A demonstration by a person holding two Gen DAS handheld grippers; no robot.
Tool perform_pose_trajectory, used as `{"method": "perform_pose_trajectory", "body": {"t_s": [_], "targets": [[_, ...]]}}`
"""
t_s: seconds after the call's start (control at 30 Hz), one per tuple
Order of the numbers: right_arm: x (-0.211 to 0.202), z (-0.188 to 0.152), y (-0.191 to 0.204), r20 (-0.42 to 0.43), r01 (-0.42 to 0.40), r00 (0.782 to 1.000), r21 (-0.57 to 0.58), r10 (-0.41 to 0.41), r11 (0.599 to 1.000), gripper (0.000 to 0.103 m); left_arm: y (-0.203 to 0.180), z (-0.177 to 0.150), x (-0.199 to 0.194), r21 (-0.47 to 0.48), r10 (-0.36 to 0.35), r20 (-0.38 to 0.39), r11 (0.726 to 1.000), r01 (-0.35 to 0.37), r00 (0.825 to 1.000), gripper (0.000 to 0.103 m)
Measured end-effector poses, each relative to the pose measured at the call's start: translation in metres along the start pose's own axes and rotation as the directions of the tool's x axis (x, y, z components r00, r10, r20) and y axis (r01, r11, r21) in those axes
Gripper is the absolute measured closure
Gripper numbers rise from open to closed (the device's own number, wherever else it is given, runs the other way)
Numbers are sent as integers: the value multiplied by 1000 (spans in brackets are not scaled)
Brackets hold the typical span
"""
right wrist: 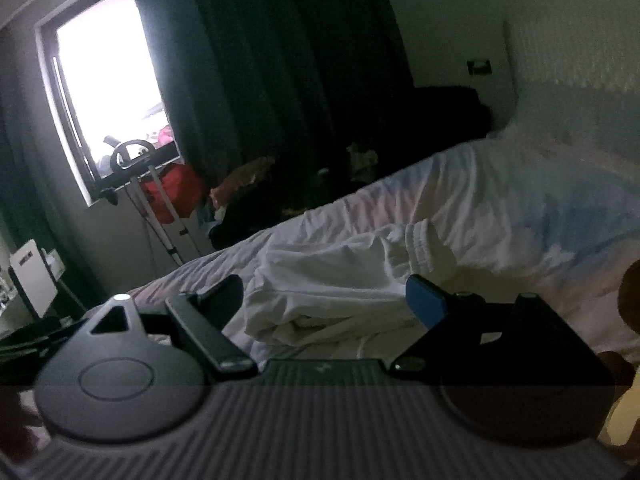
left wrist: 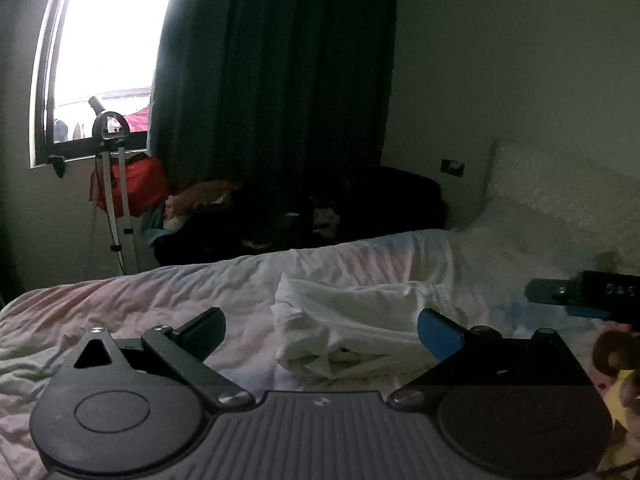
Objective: Fold clothes
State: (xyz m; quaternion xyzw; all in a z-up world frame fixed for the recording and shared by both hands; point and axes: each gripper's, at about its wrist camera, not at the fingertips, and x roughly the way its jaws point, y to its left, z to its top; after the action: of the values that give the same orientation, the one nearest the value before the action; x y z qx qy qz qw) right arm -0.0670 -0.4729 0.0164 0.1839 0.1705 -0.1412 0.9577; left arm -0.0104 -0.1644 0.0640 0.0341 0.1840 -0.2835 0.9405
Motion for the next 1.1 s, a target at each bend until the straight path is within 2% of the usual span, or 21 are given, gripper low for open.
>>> {"method": "perform_pose_trajectory", "body": {"t_s": [0.33,0.5,0.67,1.0,1.1], "targets": [[-22,-44,24,107,26,994,-141,-10,990,13,-5,-34,-24,5,21,54,1000,-21,998,0],[-9,-64,23,99,42,995,-166,-25,985,13,-5,-51,-22,-7,47,71,999,-47,996,0],[3,-83,23,101,57,994,-192,-38,980,13,-1,-67,-15,-3,73,50,997,-73,996,0],[12,-108,27,147,92,987,-234,-59,968,13,2,-77,-17,-11,104,86,995,-104,991,0],[13,-111,25,157,98,986,-235,-62,967,13,3,-80,-14,-5,97,77,995,-97,992,0]]}}
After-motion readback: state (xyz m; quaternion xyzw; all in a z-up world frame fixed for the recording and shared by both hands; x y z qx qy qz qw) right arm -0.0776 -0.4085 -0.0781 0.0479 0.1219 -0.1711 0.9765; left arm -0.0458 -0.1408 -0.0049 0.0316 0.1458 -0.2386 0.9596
